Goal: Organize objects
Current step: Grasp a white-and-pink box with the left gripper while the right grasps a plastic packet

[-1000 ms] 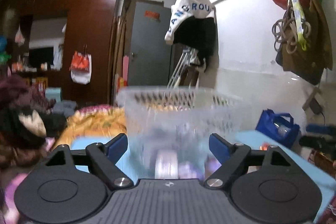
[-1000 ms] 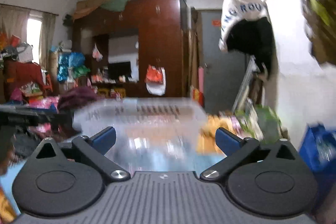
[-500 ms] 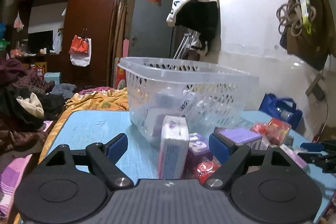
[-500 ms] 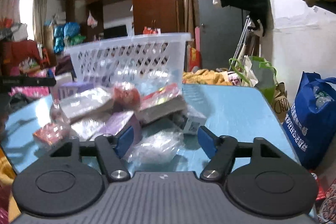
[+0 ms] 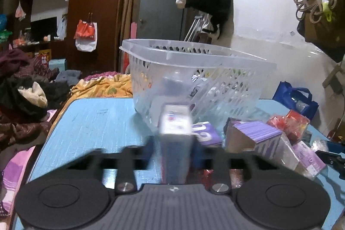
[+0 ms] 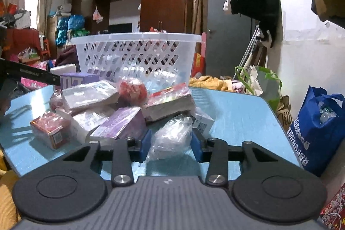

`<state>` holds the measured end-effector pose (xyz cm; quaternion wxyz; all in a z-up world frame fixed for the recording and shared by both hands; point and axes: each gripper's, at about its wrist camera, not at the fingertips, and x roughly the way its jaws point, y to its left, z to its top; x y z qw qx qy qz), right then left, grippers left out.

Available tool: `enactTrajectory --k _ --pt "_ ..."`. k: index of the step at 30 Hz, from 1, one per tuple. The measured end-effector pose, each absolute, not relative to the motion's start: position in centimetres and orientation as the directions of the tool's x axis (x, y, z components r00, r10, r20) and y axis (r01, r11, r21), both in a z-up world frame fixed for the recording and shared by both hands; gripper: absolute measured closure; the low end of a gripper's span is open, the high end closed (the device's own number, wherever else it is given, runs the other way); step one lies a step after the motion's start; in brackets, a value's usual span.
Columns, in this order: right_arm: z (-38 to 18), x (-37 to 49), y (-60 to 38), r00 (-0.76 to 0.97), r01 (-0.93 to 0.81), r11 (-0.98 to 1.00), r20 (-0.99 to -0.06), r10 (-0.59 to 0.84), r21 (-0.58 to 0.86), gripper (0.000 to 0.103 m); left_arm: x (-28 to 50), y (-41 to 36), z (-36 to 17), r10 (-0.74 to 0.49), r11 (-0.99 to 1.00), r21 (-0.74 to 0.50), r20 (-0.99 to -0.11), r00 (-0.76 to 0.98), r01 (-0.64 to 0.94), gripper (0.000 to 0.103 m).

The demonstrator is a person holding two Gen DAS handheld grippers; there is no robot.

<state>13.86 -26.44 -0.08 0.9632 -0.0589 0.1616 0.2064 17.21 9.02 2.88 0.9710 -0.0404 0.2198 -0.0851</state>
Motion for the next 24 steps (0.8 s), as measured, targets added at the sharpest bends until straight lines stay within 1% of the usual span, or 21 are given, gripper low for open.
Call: enactTrajectory --k 4,9,10,14,24 --pt "-0.1 13.7 -26.7 0.864 -0.425 0.905 -0.313 0.395 -0.030 0.060 16.4 9.7 3.0 -0.198 0.976 -0.156 -0.369 0.908 0.149 0.075" --pt "-0.1 13.4 -27.1 0.873 -0.424 0.905 -0.269 0.407 -0.006 0.060 14.4 9.6 3.3 -0.198 0.977 -0.129 -0.254 0.947 0.169 0.075" --pt "-0.1 13.4 -27.1 0.873 -0.426 0.905 -0.265 0.410 -0.003 0.060 14.3 9.5 3.4 -0.199 0.977 -0.128 -0.245 0.949 0.171 0.075" --pt "0.0 13.3 -27.1 0.875 -0.426 0.905 -0.255 0.411 -0.002 0.060 14.6 9.5 3.6 -0.203 0.975 -0.135 -0.248 0.947 0.174 0.075" --pt "-0.1 13.2 -27.4 0.882 -0.418 0.908 -0.233 0.410 0.018 0.060 14.2 9.8 3.7 -0.206 0.975 -0.129 -0.217 0.954 0.181 0.074"
